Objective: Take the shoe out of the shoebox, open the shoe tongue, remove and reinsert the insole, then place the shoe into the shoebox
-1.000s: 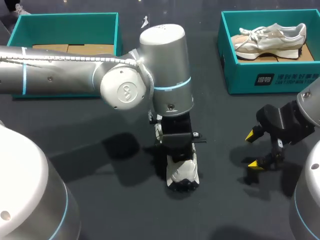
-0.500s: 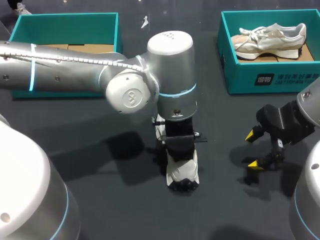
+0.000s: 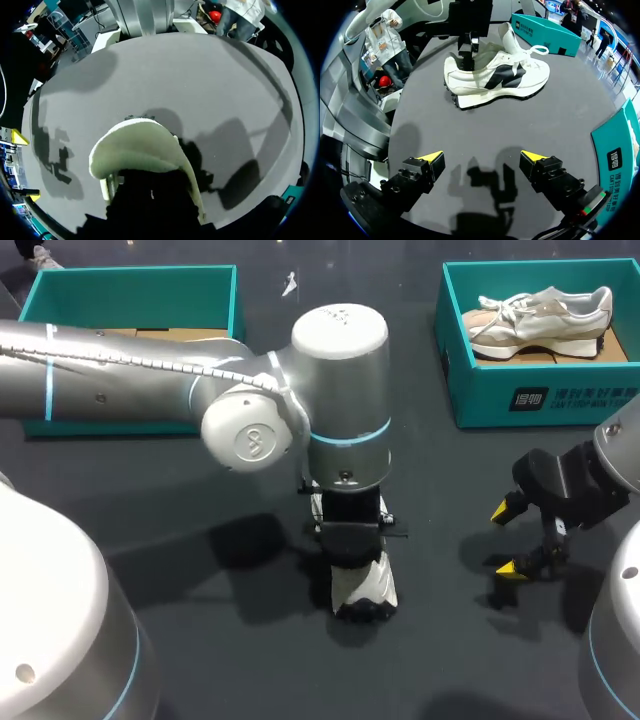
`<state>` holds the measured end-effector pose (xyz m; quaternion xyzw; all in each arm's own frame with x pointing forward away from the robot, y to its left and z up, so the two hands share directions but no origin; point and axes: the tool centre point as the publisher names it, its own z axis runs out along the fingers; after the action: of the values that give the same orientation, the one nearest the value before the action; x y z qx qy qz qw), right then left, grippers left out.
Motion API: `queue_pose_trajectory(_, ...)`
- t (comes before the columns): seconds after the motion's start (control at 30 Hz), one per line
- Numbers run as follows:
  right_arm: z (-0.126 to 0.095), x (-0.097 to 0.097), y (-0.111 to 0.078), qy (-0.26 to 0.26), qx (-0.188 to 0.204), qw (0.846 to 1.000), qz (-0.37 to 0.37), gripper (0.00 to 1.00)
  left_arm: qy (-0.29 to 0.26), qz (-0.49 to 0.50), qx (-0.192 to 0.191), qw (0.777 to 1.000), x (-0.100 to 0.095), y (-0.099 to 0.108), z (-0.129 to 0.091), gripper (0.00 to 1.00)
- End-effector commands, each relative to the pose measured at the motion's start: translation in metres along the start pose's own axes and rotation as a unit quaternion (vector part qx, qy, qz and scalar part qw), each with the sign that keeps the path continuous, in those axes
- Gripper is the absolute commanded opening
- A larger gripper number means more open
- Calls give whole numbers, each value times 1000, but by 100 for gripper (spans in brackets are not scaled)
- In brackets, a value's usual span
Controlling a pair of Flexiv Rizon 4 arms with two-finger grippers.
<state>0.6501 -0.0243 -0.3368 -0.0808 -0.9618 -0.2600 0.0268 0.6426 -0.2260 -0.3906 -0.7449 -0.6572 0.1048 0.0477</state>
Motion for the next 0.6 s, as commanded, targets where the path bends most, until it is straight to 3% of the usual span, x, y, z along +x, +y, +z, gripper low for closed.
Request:
queue_pose_trajectory(0.03, 0, 2, 0, -1, 1, 1000, 0, 100, 32, -10, -14, 999, -11, 2, 25, 0)
queue_pose_trajectory(0.2, 0, 2, 0, -1, 1, 1000, 0, 100, 33, -29, -29, 999, -5, 13, 27, 0)
queue_pose_trajectory(0.6, 0, 2, 0, -1, 1, 1000, 0, 100, -24, -45, -92, 994, 5, 17, -30, 0)
